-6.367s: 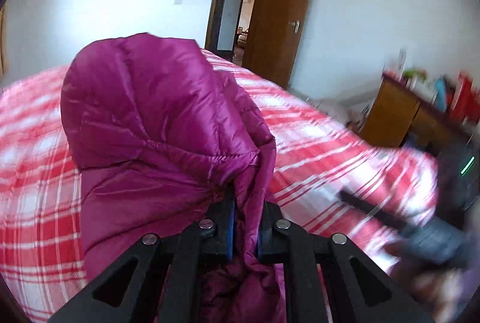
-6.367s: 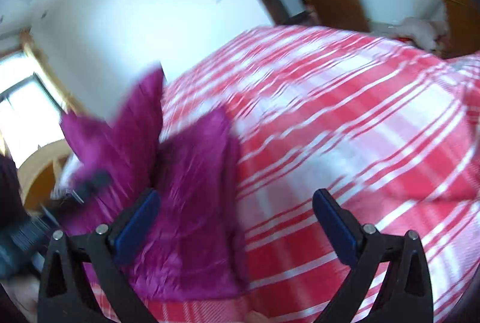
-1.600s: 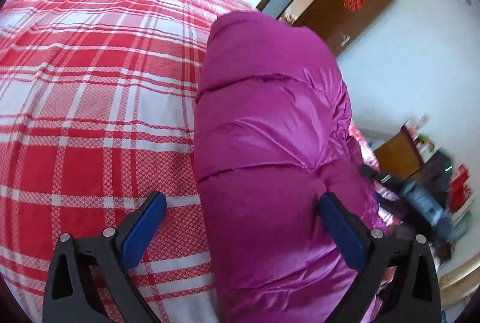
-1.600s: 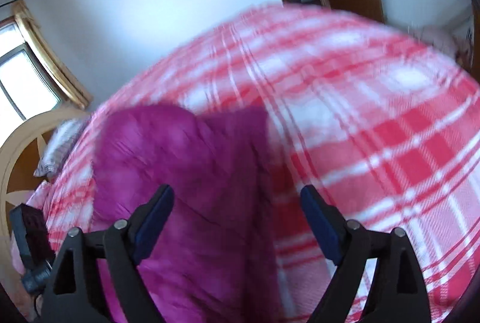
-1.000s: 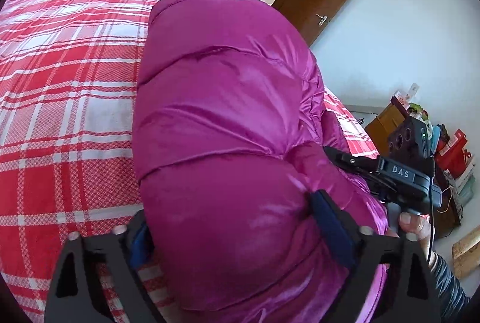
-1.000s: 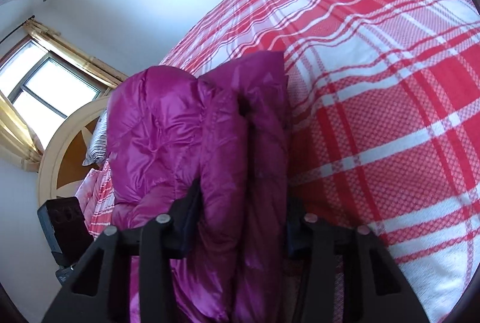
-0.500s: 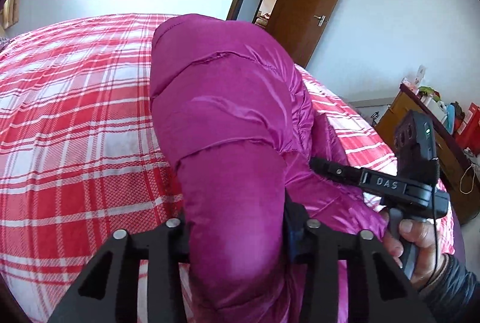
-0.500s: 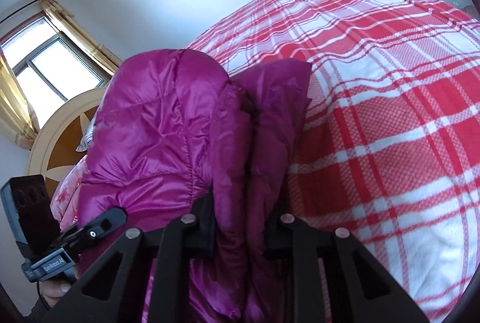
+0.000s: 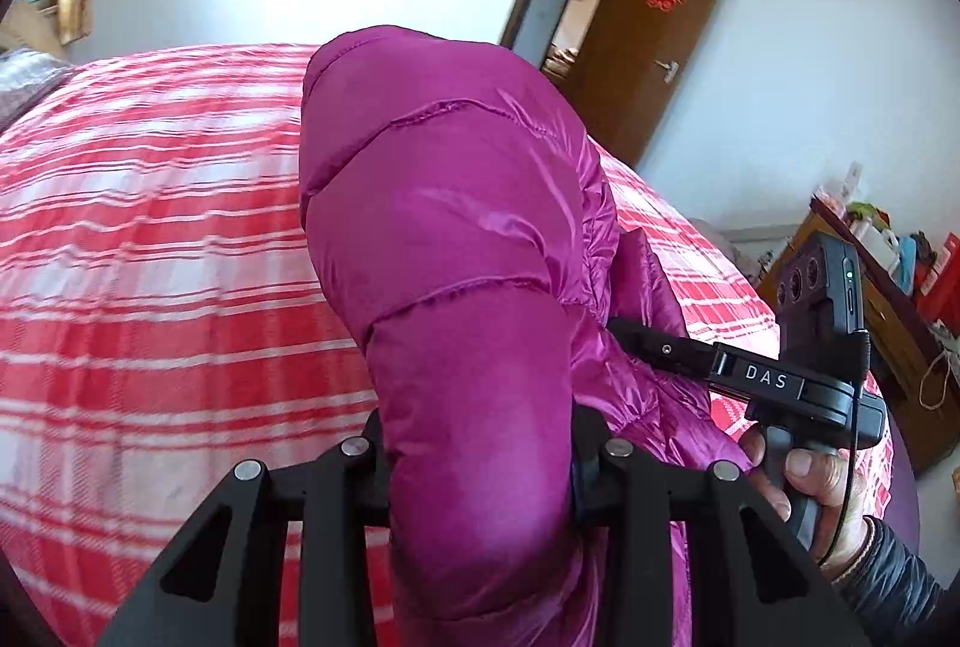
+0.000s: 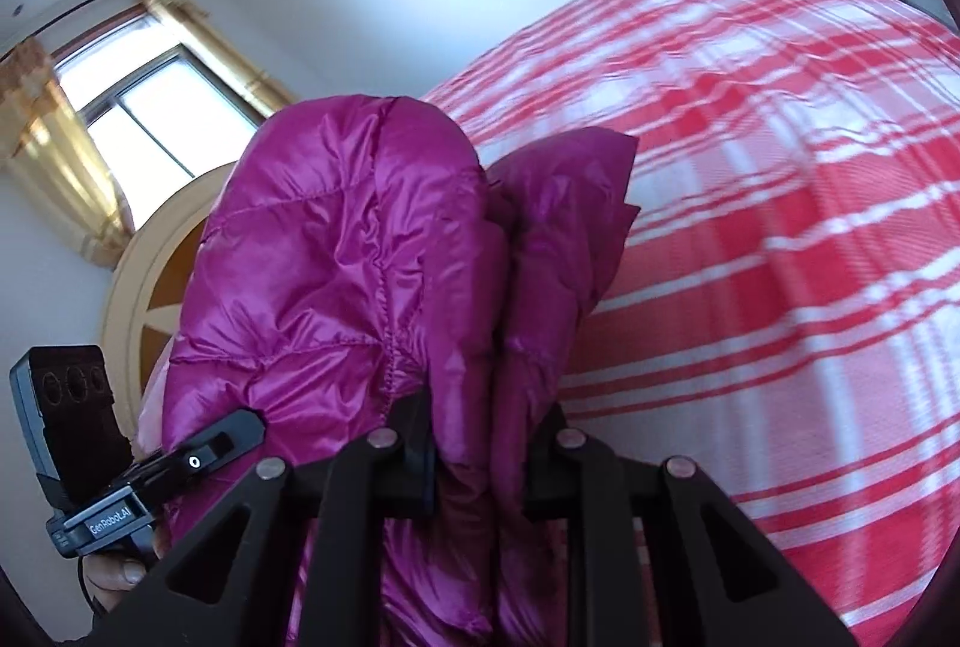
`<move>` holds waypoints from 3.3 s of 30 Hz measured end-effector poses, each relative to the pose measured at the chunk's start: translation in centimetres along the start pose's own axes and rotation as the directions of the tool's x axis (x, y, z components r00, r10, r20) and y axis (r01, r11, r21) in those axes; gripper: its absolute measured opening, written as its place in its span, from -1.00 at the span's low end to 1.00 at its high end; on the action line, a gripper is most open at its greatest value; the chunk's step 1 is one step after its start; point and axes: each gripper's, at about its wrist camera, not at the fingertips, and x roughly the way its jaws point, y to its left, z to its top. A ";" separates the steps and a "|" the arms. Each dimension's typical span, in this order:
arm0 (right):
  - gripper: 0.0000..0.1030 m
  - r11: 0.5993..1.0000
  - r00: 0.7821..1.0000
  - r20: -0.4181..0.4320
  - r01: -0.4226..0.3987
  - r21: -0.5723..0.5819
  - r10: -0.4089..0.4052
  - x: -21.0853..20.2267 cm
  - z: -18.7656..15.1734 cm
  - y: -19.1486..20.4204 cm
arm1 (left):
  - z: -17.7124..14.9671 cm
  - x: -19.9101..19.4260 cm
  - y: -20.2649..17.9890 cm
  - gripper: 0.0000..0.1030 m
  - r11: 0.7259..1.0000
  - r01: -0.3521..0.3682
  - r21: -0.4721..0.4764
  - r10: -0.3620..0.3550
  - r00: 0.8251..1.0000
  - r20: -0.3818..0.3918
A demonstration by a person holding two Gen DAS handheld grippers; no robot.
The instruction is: Fold large clothes
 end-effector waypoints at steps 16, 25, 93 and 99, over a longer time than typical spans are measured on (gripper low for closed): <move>-0.57 0.975 0.978 -0.155 -0.163 -0.151 0.140 9.7 -2.7 14.5 | -3.7 -10.5 9.7 -0.25 0.975 -0.173 -0.137 0.187 0.977 0.103; -0.57 0.960 0.954 -0.256 -0.208 -0.187 0.157 14.4 -3.7 19.0 | -6.2 -12.8 13.3 -0.26 0.952 -0.218 -0.215 0.244 0.964 0.105; 0.91 0.917 0.989 0.139 0.096 -0.387 -0.045 -0.3 -6.5 29.2 | -6.3 -25.3 8.5 0.48 0.875 -0.434 -0.216 0.483 0.819 0.310; 0.96 0.906 0.985 0.166 0.114 -0.407 -0.050 -1.1 -6.8 29.7 | -6.4 -25.3 8.4 0.49 0.875 -0.436 -0.211 0.483 0.819 0.309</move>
